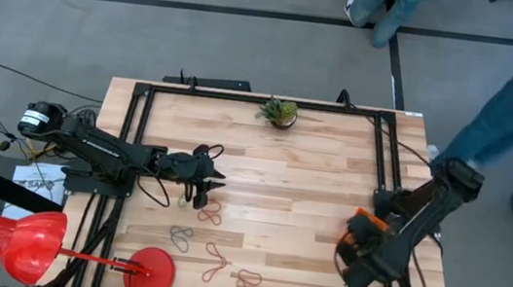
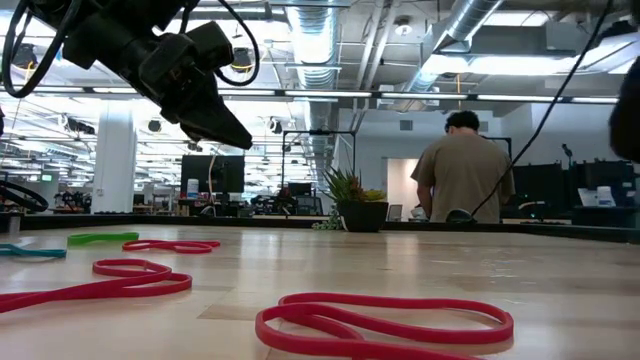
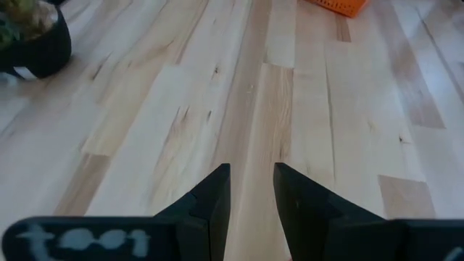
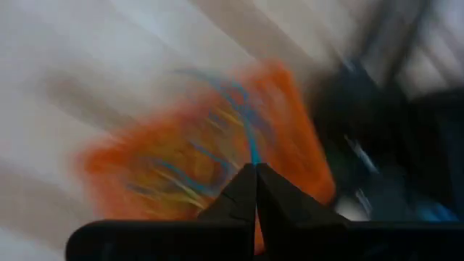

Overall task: Pick and place rubber bands into bin
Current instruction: Put the blue rubber band into the orange basket, then put the green rubber band into the orange basket

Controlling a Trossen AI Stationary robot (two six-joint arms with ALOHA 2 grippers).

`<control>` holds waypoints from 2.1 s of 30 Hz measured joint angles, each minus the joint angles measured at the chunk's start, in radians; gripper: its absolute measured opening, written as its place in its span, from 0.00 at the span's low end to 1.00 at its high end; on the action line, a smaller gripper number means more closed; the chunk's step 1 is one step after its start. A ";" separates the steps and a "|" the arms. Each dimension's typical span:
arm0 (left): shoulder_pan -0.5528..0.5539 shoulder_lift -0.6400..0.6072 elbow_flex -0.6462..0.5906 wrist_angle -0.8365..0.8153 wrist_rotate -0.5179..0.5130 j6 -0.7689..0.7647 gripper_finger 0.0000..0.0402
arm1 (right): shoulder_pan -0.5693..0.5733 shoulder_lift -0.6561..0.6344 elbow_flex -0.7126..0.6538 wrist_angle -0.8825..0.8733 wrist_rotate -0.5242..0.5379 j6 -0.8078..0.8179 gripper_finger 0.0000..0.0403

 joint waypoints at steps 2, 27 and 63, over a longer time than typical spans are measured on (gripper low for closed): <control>0.000 0.000 0.000 -0.001 -0.008 0.016 0.24 | 0.043 0.006 -0.024 -0.019 -0.130 0.114 0.00; 0.045 0.000 0.000 -0.002 -0.015 0.037 0.24 | 0.008 0.046 -0.054 0.073 -0.038 0.195 0.01; 0.021 -0.325 0.066 -0.651 0.046 -0.383 0.24 | -0.429 0.057 -0.031 1.150 0.754 -1.119 0.24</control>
